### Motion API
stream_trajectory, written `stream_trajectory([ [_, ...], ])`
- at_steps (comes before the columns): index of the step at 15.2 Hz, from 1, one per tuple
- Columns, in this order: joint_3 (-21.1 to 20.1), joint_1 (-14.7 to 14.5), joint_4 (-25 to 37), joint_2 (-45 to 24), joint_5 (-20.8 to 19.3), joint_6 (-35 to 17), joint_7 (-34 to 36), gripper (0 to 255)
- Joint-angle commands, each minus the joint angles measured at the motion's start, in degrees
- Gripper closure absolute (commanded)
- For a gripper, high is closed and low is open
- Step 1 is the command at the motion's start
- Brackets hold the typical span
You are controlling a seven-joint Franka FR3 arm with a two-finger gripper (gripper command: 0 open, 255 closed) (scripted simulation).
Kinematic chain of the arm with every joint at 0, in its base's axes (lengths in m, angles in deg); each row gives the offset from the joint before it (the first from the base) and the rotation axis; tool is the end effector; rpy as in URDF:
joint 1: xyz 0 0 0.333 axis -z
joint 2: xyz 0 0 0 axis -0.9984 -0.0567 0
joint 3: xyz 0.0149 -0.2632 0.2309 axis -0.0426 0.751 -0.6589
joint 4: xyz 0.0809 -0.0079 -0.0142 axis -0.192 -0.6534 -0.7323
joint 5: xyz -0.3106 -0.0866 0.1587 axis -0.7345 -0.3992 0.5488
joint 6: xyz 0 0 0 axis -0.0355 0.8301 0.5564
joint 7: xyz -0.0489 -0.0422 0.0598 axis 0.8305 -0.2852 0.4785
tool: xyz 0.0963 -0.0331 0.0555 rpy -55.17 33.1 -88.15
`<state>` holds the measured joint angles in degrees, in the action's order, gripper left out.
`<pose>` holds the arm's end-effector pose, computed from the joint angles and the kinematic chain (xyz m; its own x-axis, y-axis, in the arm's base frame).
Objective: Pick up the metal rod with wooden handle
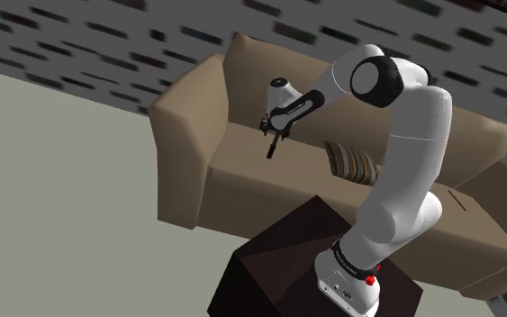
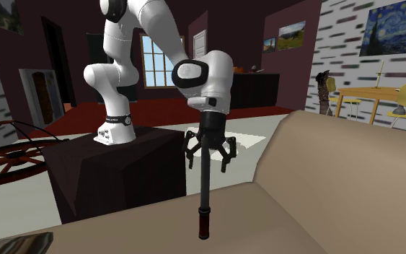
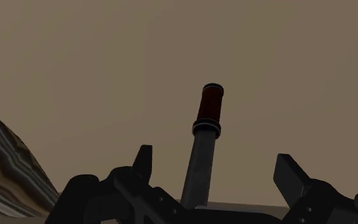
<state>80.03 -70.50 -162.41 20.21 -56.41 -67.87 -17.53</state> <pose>0.5898 -0.2035 0.2770 0.4788 -0.7943 0.3740 -0.8773 -0.4493 0.1689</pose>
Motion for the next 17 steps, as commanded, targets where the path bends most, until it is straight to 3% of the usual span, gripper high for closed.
stream_trajectory([
  [1,1.3,0.4,3.7,-4.0,-0.2,-0.4,1.8,0],
  [3,2.3,0.7,7.4,-7.8,0.0,-0.5,3.4,0],
  [13,3.4,0.2,9.3,-12.9,-1.3,-3.5,6.0,0],
  [14,3.4,0.3,9.5,-13.0,-1.2,-3.5,5.9,255],
  [17,3.4,0.2,9.5,-13.1,-1.2,-3.4,5.9,255],
])
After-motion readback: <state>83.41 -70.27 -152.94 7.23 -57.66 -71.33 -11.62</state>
